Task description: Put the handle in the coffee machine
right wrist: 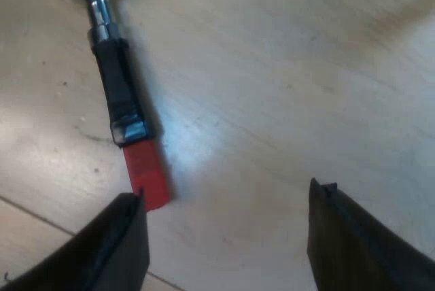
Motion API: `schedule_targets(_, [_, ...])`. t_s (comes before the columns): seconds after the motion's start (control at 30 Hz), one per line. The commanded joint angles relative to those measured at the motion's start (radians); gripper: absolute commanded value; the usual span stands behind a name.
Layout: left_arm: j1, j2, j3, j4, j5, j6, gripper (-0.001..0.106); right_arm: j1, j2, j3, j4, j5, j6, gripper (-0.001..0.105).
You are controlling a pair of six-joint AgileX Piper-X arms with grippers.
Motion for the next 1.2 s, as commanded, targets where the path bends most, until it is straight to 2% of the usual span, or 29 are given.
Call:
schedule_targets(0.03, [-0.102, 0.031, -0.008, -0.002, -0.007, 0.007, 0.075, 0.051, -0.001, -0.013, -0.035, 0.054, 0.058, 0.055])
schedule_targets(0.13, [-0.187, 0.065, -0.008, -0.009, -0.009, 0.007, 0.076, 0.096, -0.001, -0.013, -0.047, 0.091, 0.102, 0.055])
schedule_targets(0.23, [-0.255, 0.096, -0.008, -0.028, -0.018, 0.007, 0.076, 0.118, -0.001, -0.013, -0.050, 0.105, 0.112, 0.055])
schedule_targets(0.27, [-0.298, 0.121, -0.008, -0.055, -0.058, 0.000, 0.076, 0.138, -0.001, -0.013, -0.051, 0.131, 0.136, 0.055])
schedule_targets(0.37, [-0.350, 0.162, -0.008, -0.109, -0.118, -0.004, 0.076, 0.148, -0.001, -0.013, -0.051, 0.161, 0.160, 0.055])
schedule_targets(0.43, [-0.373, 0.186, -0.008, -0.133, -0.133, -0.020, 0.077, 0.148, -0.001, -0.013, -0.051, 0.165, 0.160, 0.055])
schedule_targets(0.53, [-0.380, 0.207, -0.006, -0.163, -0.137, -0.036, 0.082, 0.148, 0.006, -0.013, -0.051, 0.177, 0.160, 0.055])
schedule_targets(0.8, [-0.380, 0.257, 0.003, -0.214, -0.149, -0.048, 0.082, 0.148, 0.120, -0.013, -0.078, 0.189, 0.160, 0.055])
schedule_targets(1.1, [-0.380, 0.264, 0.086, -0.266, -0.149, -0.048, 0.082, 0.148, 0.253, -0.006, -0.136, 0.189, 0.160, 0.055])
schedule_targets(1.2, [-0.380, 0.264, 0.103, -0.276, -0.149, -0.046, 0.082, 0.148, 0.274, 0.028, -0.170, 0.189, 0.160, 0.055])
